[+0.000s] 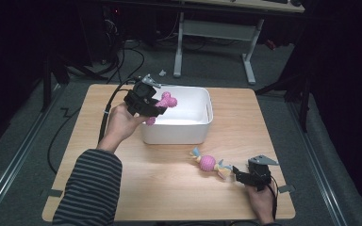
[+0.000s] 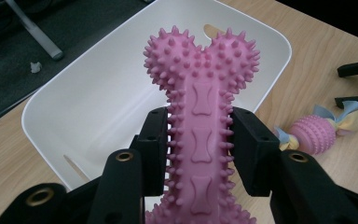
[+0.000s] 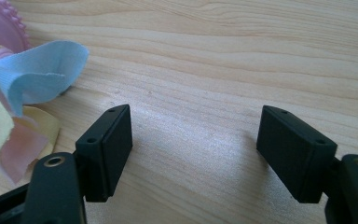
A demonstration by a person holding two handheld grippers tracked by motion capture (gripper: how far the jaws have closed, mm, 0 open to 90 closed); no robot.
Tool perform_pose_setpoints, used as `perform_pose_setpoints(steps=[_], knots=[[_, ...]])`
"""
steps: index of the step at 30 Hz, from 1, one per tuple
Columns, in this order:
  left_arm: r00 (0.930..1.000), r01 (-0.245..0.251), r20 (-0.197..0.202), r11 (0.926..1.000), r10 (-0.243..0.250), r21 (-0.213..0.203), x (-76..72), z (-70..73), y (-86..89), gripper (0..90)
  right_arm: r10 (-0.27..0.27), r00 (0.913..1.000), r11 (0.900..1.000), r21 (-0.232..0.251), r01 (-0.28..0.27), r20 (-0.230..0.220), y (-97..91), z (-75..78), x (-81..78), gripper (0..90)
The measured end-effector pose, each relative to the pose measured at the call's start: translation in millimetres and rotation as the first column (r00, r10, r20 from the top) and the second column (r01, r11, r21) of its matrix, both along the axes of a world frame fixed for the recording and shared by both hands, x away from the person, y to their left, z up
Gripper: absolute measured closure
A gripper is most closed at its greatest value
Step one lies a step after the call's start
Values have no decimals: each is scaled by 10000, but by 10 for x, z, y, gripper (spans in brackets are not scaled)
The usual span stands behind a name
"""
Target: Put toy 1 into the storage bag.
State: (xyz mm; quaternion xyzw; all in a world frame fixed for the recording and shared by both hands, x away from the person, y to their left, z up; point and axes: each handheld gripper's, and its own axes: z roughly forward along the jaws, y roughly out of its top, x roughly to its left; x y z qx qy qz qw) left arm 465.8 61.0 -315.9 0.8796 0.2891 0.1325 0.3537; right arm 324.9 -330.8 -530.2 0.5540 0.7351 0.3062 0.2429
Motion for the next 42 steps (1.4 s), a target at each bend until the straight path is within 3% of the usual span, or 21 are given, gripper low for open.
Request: perform_pose_setpoints(steps=[14, 42], knots=[[10000, -14, 35, 9985, 12, 545, 177, -147, -167, 590, 18, 10000, 10000, 2, -18, 5, 0, 0, 1, 268], [9986, -396, -314, 9948, 427, 941, 420, -442, -303, 585, 68, 10000, 10000, -8, -68, -3, 0, -1, 0, 268]])
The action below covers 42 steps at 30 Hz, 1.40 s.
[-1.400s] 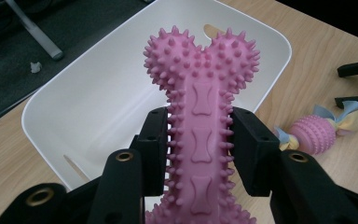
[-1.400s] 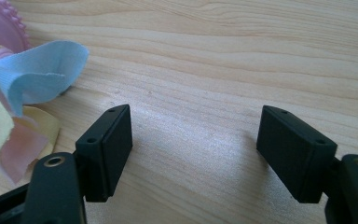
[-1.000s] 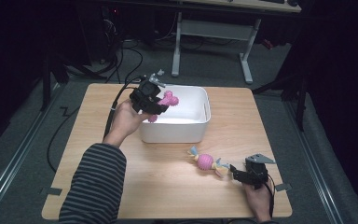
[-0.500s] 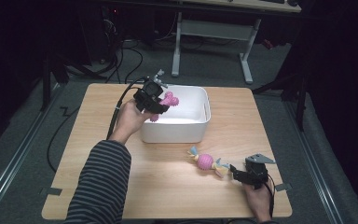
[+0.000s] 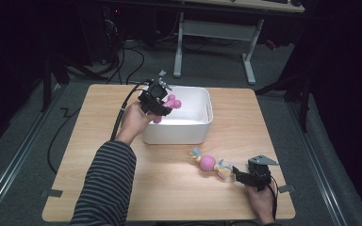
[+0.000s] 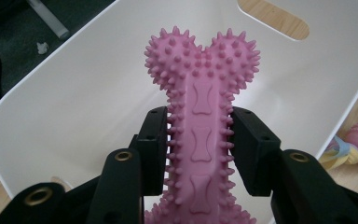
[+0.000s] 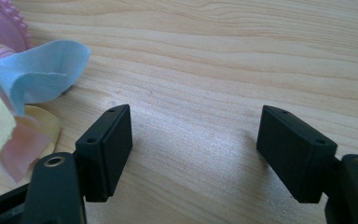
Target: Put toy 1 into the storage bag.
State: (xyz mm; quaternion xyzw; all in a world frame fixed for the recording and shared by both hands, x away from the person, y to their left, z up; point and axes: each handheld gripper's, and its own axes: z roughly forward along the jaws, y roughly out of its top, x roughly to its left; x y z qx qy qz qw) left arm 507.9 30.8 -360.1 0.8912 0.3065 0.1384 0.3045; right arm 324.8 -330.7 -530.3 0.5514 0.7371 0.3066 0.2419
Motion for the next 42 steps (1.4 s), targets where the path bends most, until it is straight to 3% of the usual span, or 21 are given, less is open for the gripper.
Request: perform_pose_setpoints(steps=[23, 35, 42], knots=[[9988, -149, -457, 9998, 154, 114, 77, -151, 6, 581, 5, 10000, 10000, 2, -5, -6, 1, 1, 0, 268], [9978, -238, -606, 9985, 268, 491, 86, -226, 5, 569, 0, 10000, 10000, 13, 0, -9, 2, 1, -1, 268], [9991, -307, -276, 9994, 310, 134, 11, -127, 65, 563, 30, 10000, 10000, 3, -30, -13, 3, 1, -2, 263]])
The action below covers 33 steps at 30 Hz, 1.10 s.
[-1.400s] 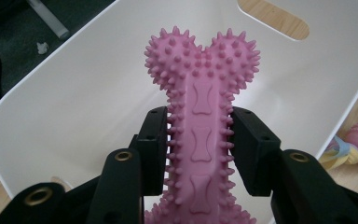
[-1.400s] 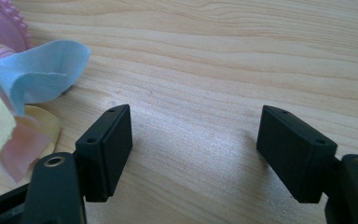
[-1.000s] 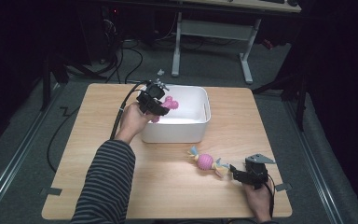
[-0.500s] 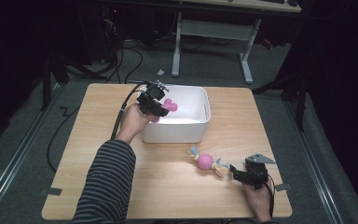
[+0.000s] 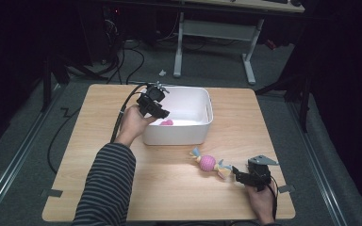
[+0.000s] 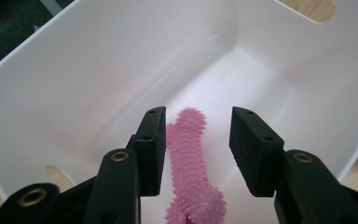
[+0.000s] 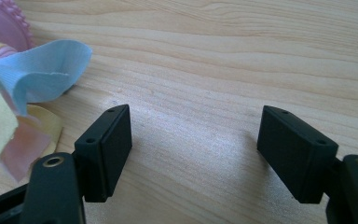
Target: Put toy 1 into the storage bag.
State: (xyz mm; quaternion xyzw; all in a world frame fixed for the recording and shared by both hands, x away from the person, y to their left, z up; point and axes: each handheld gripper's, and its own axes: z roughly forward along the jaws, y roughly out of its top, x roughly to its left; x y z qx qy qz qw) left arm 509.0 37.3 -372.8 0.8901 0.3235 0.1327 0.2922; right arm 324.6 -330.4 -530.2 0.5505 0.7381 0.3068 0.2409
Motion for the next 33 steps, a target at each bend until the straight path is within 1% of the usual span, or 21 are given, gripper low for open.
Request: perform_pose_setpoints(steps=[4, 6, 7, 10, 15, 20, 23, 24, 25, 26, 28, 31, 33], knots=[[9997, -28, 259, 10000, 30, -69, -86, 88, 59, 544, 10, 10000, 10000, -2, -10, -3, 0, 0, 0, 263], [9991, -105, 397, 9998, 112, -161, -132, 128, 98, 514, 8, 10000, 10000, -3, -8, -3, 0, 0, 0, 263], [9987, -160, 482, 9997, 169, -196, -154, 147, 122, 514, 8, 10000, 10000, -3, -8, -3, 0, 0, 0, 263], [9972, -400, 615, 9983, 426, -426, -208, 194, 201, 468, 7, 10000, 10000, 0, -7, 1, 0, 0, 1, 263], [9953, -475, 807, 9959, 537, -770, -294, 264, 352, 431, 15, 10000, 10000, -8, -15, -8, -1, 0, 0, 263], [9938, -510, 924, 9928, 611, -1082, -376, 280, 479, 397, -3, 10000, 10000, -5, 3, 6, 1, -1, 0, 263], [9934, -590, 912, 9919, 694, -1125, -409, 285, 549, 387, -15, 10000, 10000, 2, 15, 9, 2, -1, 0, 263], [9924, -638, 972, 9916, 749, -1128, -423, 292, 574, 385, -16, 10000, 10000, 4, 16, 8, 3, -1, 0, 263], [9927, -637, 939, 9904, 755, -1229, -439, 297, 599, 385, -17, 10000, 10000, 6, 17, 9, 3, -1, 0, 263], [9914, -675, 1028, 9893, 811, -1295, -457, 307, 627, 385, -18, 10000, 10000, 5, 18, 9, 3, -1, 0, 263], [9904, -739, 1044, 9852, 907, -1547, -505, 319, 686, 385, -25, 10000, 10000, 9, 25, 7, 4, -1, 0, 263], [9874, -837, 1201, 9843, 1029, -1555, -563, 328, 763, 384, -27, 10000, 10000, 8, 27, 6, 4, -1, 0, 263], [9867, -908, 1178, 9810, 1119, -1713, -605, 329, 825, 383, -27, 10000, 10000, 7, 27, 8, 4, -1, 0, 263]])
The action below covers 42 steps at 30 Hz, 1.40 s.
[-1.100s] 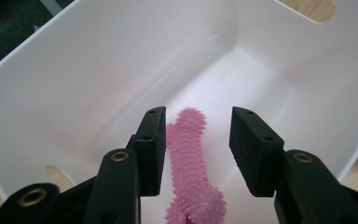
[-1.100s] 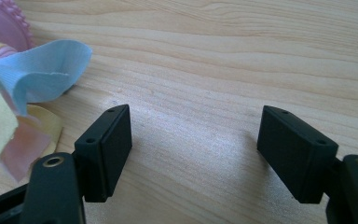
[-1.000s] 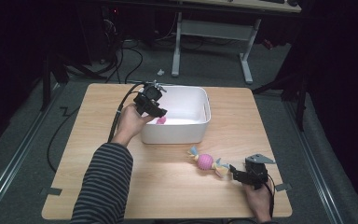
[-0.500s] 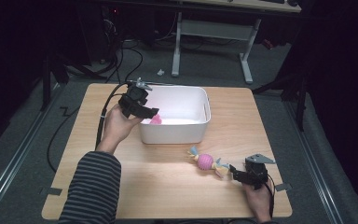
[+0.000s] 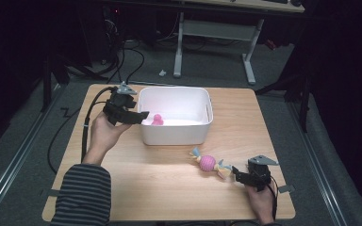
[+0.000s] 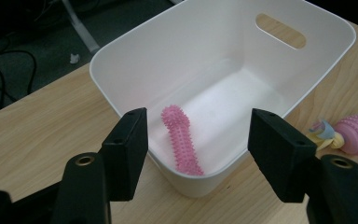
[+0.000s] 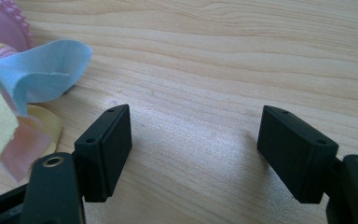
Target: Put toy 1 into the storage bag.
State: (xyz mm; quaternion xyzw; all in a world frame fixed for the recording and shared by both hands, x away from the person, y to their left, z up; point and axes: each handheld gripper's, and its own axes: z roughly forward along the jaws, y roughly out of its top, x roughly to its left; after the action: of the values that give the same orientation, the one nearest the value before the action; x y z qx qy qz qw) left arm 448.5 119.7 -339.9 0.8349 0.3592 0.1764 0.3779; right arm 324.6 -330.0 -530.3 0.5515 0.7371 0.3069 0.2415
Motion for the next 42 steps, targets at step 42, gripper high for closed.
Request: perform_pose_setpoints(steps=[42], knots=[[9889, -1479, -65, 9807, 1483, -1278, -624, -472, 879, 372, -55, 10000, 10000, 5, 55, -7, 5, 0, 1, 264]])
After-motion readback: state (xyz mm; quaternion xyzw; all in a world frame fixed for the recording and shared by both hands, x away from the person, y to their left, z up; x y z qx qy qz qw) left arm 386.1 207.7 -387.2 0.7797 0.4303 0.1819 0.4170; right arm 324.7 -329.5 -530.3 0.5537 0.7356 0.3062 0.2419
